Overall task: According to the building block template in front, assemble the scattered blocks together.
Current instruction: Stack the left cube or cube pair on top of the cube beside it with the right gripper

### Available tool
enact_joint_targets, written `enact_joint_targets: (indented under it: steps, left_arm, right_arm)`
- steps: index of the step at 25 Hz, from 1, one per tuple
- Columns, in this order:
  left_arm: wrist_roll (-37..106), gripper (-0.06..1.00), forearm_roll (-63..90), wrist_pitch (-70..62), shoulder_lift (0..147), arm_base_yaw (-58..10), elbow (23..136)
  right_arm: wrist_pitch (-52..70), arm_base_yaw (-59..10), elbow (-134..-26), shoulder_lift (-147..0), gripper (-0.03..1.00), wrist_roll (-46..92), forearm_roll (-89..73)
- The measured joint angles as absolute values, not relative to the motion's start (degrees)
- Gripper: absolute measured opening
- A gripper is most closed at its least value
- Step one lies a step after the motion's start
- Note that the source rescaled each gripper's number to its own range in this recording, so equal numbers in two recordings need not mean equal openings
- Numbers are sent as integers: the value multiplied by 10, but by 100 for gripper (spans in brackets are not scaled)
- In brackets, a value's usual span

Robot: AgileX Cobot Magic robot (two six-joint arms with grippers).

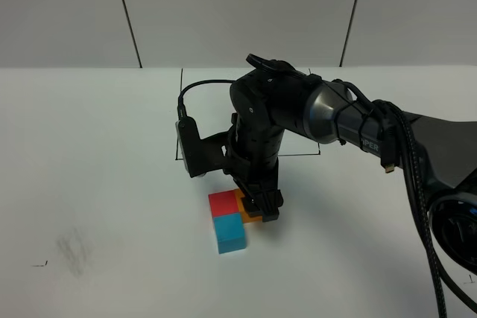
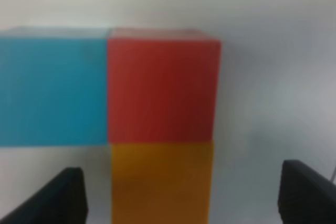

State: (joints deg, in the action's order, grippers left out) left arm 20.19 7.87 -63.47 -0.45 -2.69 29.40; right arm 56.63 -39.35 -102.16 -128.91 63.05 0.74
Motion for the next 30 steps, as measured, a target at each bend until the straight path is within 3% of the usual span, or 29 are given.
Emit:
enact_joint_targets:
  steps: [30]
  left_arm:
    - [202, 85, 79, -635, -4, -27, 294]
  right_arm:
    - [571, -382, -1022, -1291, 62, 628, -10]
